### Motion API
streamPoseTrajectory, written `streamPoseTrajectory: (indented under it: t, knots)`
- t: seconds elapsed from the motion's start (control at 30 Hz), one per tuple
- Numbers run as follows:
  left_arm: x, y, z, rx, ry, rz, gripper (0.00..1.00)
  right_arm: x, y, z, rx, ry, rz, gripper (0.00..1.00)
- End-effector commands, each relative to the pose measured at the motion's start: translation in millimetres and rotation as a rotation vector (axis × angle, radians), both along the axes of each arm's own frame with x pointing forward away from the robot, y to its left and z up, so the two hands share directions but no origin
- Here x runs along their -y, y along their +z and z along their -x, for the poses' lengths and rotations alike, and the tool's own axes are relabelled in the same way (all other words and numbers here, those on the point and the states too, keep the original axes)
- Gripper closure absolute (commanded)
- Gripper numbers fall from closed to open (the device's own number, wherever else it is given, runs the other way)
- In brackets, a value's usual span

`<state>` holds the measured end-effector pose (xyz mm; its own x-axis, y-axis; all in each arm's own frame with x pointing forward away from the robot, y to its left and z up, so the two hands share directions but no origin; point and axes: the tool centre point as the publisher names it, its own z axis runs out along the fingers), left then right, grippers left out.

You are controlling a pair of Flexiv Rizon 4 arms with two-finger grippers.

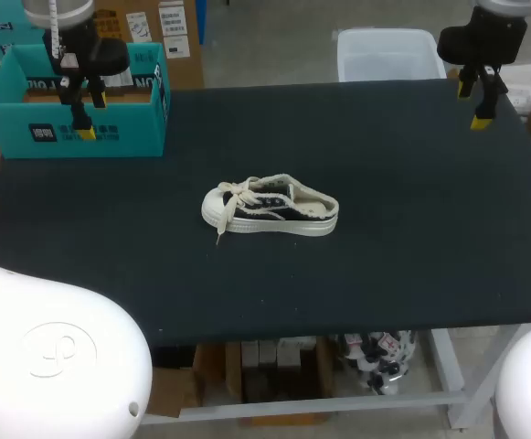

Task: Open the shoe tongue, take the insole out of the shoe, put the insole back into the shoe, and pack the shoe into the shoebox

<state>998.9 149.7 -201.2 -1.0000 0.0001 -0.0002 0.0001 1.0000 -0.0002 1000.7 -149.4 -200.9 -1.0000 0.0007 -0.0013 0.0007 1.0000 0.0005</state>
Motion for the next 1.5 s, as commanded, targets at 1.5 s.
streamPoseTrajectory:
  t: [1.5]
  knots:
    - [48,11.7,24.7,-0.184,0.29,0.078,0.0,-67,-52,26.8,0.055,-0.148,-0.28,0.0]
